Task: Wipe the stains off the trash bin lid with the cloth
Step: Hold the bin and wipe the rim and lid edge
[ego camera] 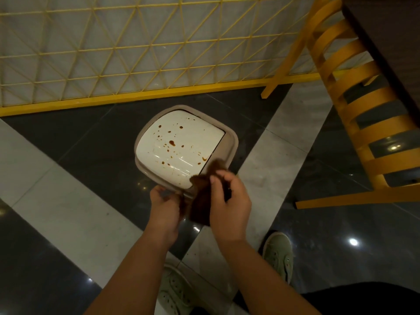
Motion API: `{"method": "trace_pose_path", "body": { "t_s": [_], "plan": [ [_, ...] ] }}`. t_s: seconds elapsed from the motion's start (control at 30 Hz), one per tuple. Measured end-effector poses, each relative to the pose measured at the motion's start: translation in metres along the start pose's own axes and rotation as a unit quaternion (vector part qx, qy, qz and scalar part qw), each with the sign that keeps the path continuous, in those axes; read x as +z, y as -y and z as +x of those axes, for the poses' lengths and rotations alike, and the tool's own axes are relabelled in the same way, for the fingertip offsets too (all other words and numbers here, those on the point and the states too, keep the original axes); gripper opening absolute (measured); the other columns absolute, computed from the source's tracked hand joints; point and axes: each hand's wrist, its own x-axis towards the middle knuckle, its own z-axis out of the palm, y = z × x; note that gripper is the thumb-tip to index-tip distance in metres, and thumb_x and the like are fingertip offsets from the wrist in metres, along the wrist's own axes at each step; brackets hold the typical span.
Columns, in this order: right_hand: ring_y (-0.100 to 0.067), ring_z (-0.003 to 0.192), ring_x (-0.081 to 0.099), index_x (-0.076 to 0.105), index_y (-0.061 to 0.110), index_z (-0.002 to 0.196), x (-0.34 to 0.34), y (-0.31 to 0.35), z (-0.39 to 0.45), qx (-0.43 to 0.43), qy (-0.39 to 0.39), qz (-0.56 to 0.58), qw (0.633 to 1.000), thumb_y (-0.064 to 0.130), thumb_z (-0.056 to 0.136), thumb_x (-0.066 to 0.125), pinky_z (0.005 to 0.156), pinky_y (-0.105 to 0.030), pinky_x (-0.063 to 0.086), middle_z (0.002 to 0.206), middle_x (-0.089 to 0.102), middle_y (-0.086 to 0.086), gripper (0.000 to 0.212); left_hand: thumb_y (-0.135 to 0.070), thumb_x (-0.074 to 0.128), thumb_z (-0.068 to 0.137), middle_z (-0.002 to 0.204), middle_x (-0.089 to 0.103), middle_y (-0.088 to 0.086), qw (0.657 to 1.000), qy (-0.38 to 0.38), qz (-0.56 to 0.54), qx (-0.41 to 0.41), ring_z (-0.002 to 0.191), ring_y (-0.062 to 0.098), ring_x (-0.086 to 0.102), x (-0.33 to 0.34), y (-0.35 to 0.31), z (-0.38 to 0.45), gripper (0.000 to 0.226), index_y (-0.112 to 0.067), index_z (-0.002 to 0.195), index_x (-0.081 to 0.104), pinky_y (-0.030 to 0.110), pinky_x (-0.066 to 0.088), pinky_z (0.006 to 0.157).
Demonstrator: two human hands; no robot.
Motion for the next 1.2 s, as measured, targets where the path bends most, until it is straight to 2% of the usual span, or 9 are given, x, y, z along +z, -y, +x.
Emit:
{"method": "trace_pose_path", "body": {
  "t_s": [0.07,0.2,0.47,0.6,0.67,0.77,0.83,1.0,1.2],
  "plan": [
    [0.001,0.097,0.058,0.064,0.032,0.106,-0.001,0.011,0.030,-0.024,-0.021,-0.016,0.999,0.034,0.090,0.055,0.083,-0.019,0.050,0.104,0.063,0.015,0.018,-0.001,0.055,0.092,0.122,0.060,0.011,1.000,0.008,-0.005,0.005,0.106,0.025,0.065,0.001,-0.003,0.001,0.052,-0.024,0.135,0.038,0.045,0.054,0.092],
    [-0.003,0.089,0.060,0.059,0.039,0.103,-0.005,0.001,0.063,0.077,-0.030,-0.050,0.995,0.034,0.093,0.052,0.074,-0.019,0.048,0.093,0.062,0.017,0.013,0.001,0.057,0.090,0.119,0.059,0.011,1.000,-0.011,-0.010,-0.005,0.100,0.024,0.065,0.002,-0.005,-0.001,0.052,-0.025,0.131,0.037,0.044,0.052,0.093],
    [-0.004,0.086,0.057,0.065,0.035,0.102,-0.008,-0.034,0.008,0.100,0.109,-0.170,0.974,0.036,0.091,0.057,0.082,-0.028,0.052,0.097,0.063,0.016,0.014,-0.001,0.054,0.094,0.108,0.065,0.009,0.979,-0.120,-0.165,-0.015,0.095,0.019,0.065,0.002,-0.008,-0.001,0.047,-0.018,0.135,0.039,0.035,0.051,0.088],
    [-0.002,0.083,0.058,0.060,0.041,0.098,-0.012,-0.038,-0.003,0.126,0.036,-0.101,0.986,0.034,0.091,0.057,0.079,-0.035,0.055,0.091,0.063,0.017,0.010,-0.006,0.060,0.091,0.113,0.068,0.011,0.990,-0.061,-0.119,-0.048,0.104,0.021,0.065,0.006,0.004,-0.007,0.043,-0.011,0.132,0.048,0.033,0.050,0.089],
    [0.000,0.085,0.058,0.061,0.040,0.100,-0.011,-0.033,-0.003,0.100,0.030,-0.098,0.990,0.033,0.091,0.057,0.078,-0.032,0.055,0.092,0.063,0.018,0.011,-0.005,0.058,0.091,0.113,0.070,0.011,0.992,-0.033,-0.111,-0.049,0.103,0.021,0.068,0.015,0.006,-0.010,0.038,-0.011,0.129,0.055,0.034,0.052,0.091],
    [0.001,0.090,0.058,0.061,0.037,0.107,0.000,-0.024,0.002,0.028,0.092,-0.148,0.984,0.037,0.092,0.054,0.080,-0.018,0.050,0.102,0.064,0.019,0.017,-0.008,0.056,0.092,0.112,0.070,0.011,0.989,-0.059,-0.120,-0.054,0.099,0.024,0.069,0.020,0.005,-0.007,0.037,-0.015,0.128,0.056,0.034,0.056,0.069],
    [0.001,0.089,0.056,0.062,0.036,0.108,0.006,-0.022,0.013,-0.006,0.131,-0.211,0.969,0.040,0.091,0.054,0.072,-0.007,0.042,0.105,0.063,0.018,0.019,-0.006,0.057,0.091,0.112,0.069,0.012,0.988,-0.073,-0.124,-0.055,0.096,0.024,0.069,0.019,0.004,-0.006,0.038,-0.016,0.128,0.054,0.033,0.055,0.066],
    [-0.004,0.085,0.057,0.066,0.037,0.106,-0.009,-0.014,0.068,0.027,0.064,-0.211,0.975,0.038,0.091,0.056,0.070,-0.019,0.044,0.101,0.067,0.014,0.018,0.002,0.056,0.091,0.108,0.063,0.015,0.990,-0.078,-0.111,-0.049,0.095,0.023,0.066,0.020,-0.005,-0.010,0.038,-0.019,0.120,0.042,0.038,0.050,0.095],
    [-0.007,0.087,0.061,0.066,0.036,0.106,0.001,-0.014,0.055,0.031,0.075,-0.217,0.973,0.037,0.091,0.056,0.074,-0.022,0.050,0.099,0.067,0.012,0.018,-0.001,0.057,0.091,0.116,0.061,0.015,0.992,-0.082,-0.088,-0.042,0.103,0.025,0.063,0.023,-0.005,-0.009,0.040,-0.024,0.118,0.040,0.038,0.050,0.096]
  ]
}}
